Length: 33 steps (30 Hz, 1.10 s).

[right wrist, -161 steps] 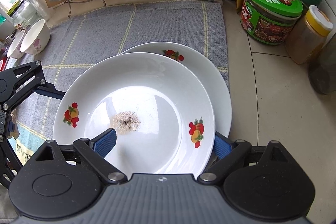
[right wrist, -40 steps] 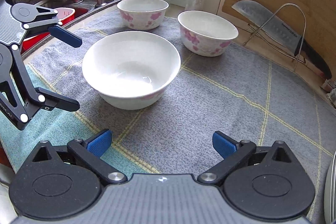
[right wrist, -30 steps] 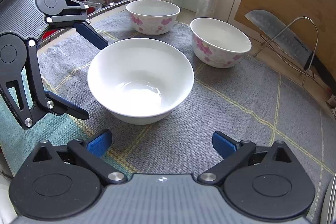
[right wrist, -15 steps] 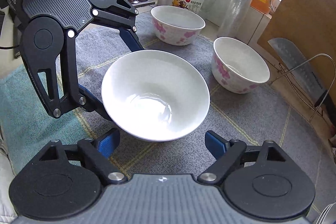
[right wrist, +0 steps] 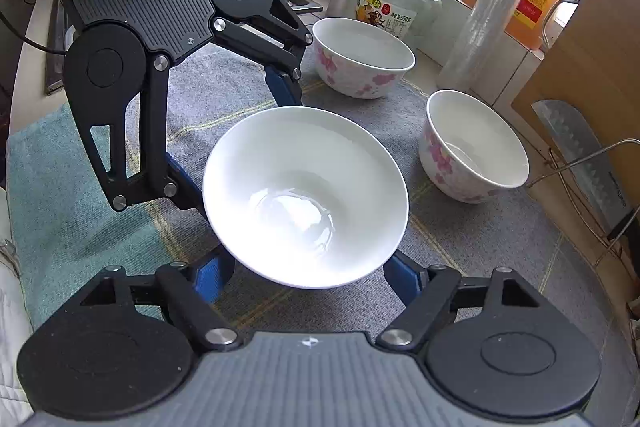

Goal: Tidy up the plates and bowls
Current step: 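Lift the white bowl with both grippers and carry it toward the plate stack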

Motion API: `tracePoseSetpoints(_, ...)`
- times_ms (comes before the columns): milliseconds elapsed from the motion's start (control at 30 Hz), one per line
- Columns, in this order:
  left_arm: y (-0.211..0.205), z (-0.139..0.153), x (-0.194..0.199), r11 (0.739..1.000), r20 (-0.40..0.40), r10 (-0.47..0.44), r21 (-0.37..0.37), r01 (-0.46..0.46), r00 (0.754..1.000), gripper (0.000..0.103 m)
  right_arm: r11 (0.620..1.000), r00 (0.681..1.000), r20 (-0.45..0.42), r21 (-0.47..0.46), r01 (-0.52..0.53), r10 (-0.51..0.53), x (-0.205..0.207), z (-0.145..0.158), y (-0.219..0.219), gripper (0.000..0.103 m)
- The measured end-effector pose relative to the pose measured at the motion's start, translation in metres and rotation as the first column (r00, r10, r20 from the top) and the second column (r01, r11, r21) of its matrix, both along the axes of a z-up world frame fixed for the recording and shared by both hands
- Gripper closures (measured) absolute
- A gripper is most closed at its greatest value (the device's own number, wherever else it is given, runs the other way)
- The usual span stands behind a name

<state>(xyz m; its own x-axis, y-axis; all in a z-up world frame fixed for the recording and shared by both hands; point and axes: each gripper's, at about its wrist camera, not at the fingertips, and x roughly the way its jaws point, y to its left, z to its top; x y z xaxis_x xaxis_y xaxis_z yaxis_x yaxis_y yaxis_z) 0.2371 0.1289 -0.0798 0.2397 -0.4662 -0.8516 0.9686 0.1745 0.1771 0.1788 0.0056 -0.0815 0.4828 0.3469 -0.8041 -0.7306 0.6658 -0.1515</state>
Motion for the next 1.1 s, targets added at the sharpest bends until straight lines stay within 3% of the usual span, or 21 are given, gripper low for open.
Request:
tracePoseSetpoints(400,-0.003,-0.002,0.000,0.999,0.029,-0.049,0.006,0.049,0.998,0.023,1.000,1.000,-0.003,-0.005,-0.001,0.001,0.001,0.001,0.001,0.018)
tracePoseSetpoints(1100,-0.015,0.011,-0.018,0.999,0.049,-0.028,0.019,0.027,0.998,0.023,1.000,1.000,0.007,0.017,-0.010,0.010,-0.012,0.015,-0.014,0.018)
